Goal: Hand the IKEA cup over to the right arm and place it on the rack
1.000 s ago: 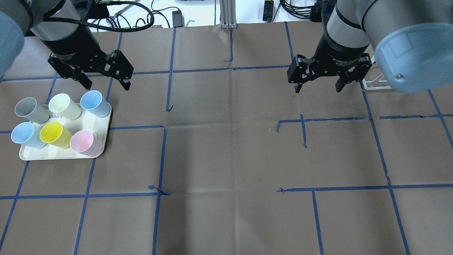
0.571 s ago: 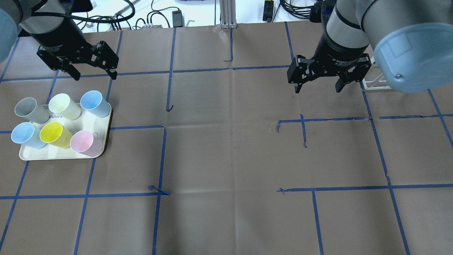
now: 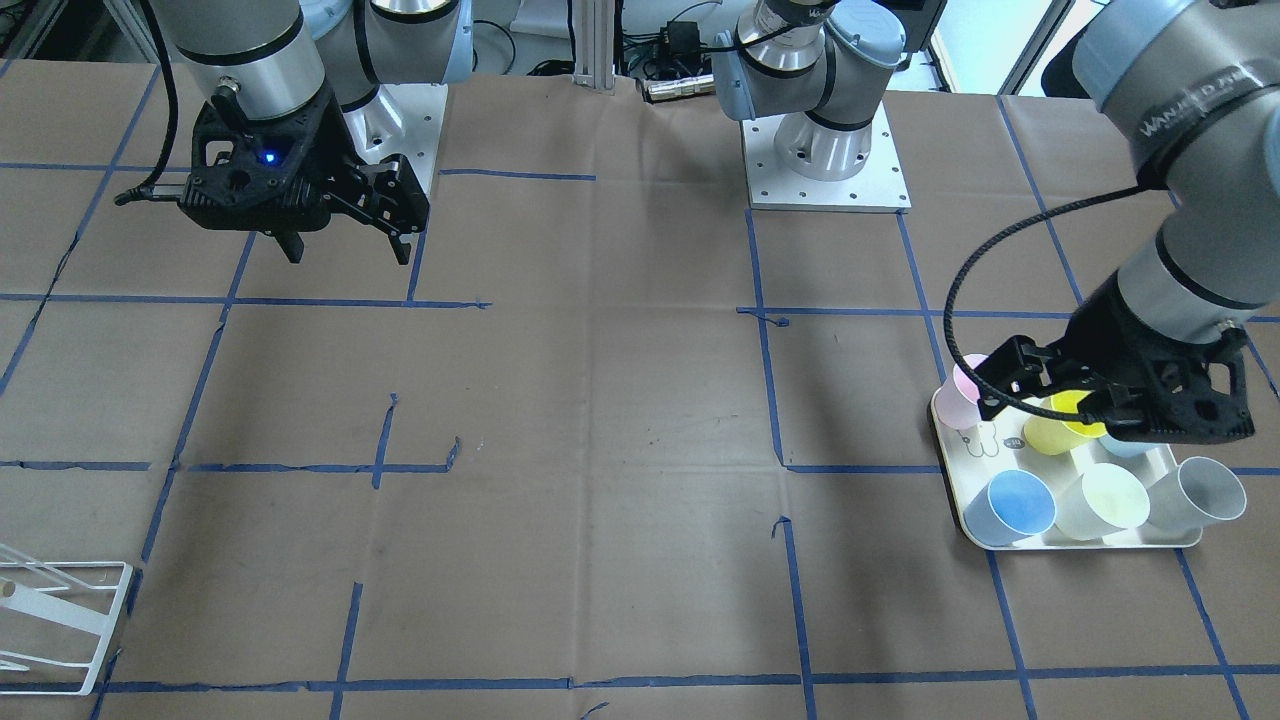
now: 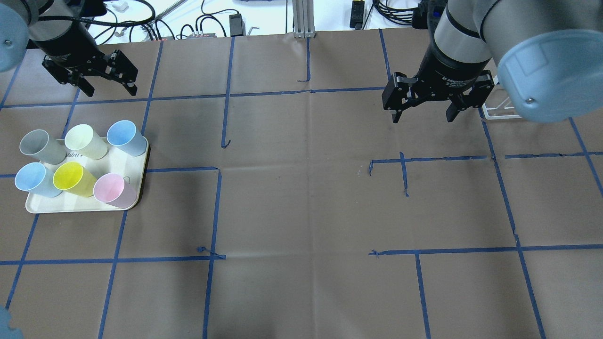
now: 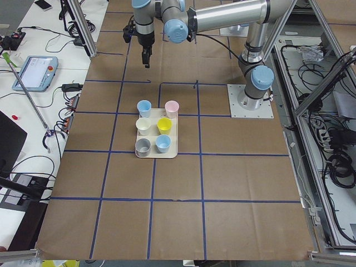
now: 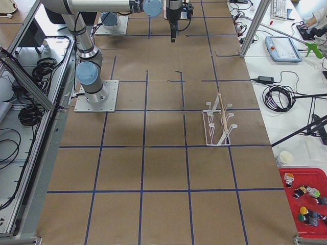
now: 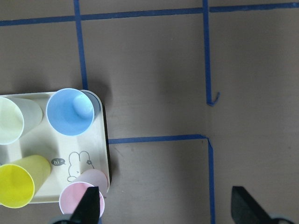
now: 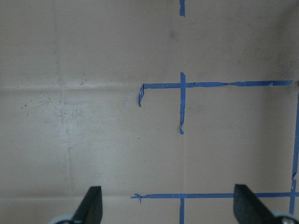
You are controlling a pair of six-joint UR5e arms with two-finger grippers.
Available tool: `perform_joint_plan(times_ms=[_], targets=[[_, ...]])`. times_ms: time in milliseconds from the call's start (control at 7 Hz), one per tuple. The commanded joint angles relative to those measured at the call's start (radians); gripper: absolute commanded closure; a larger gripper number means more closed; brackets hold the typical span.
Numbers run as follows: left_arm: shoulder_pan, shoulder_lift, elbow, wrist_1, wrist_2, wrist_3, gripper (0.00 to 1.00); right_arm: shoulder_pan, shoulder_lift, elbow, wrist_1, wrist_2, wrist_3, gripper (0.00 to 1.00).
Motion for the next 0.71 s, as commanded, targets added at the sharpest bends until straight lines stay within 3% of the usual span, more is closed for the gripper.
perform_joint_plan(times_ms=[0, 571], targets=[[0.033, -0.027, 0.008, 0.04, 0.004, 0.037, 0.01, 0.0, -0.001, -0.001, -0.004, 0.0, -0.001, 0.0], [0.036, -0.077, -0.055, 0.092, 0.004, 0.04, 0.01, 0.0, 0.003, 0.008, 0.015, -0.008, 0.0, 0.0]])
